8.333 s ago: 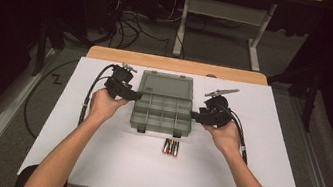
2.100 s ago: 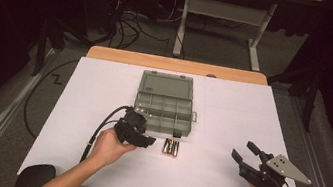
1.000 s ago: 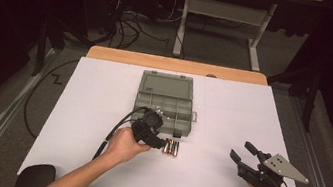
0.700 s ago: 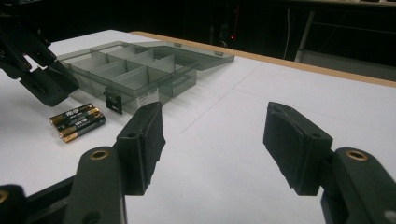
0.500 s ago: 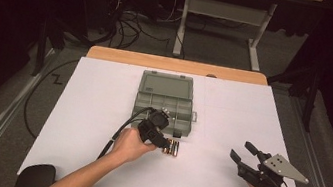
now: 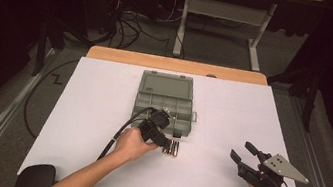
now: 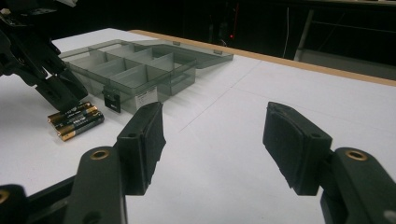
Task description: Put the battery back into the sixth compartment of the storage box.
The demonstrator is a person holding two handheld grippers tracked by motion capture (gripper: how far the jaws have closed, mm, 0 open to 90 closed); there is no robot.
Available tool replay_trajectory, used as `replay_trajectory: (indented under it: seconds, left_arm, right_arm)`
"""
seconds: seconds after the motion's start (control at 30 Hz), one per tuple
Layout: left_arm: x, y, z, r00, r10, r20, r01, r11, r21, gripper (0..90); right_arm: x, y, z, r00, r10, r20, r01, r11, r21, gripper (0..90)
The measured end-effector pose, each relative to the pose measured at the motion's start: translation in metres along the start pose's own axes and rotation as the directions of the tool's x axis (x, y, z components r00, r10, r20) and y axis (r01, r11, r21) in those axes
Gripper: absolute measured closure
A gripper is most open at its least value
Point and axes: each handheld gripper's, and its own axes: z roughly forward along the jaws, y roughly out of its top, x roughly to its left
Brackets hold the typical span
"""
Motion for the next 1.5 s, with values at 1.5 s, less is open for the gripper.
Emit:
replay_trajectory:
  seconds: [1.5]
  left_arm:
    - [0.0002, -0.0033, 0.0029, 0.9951, 0.083, -0.054, -0.078, 0.9932, 0.086, 75.3]
  right_arm:
    - [-0.0011, -0.0015, -0.0011, 0.9999, -0.012, 0.008, 0.012, 1.000, 0.004, 40.8]
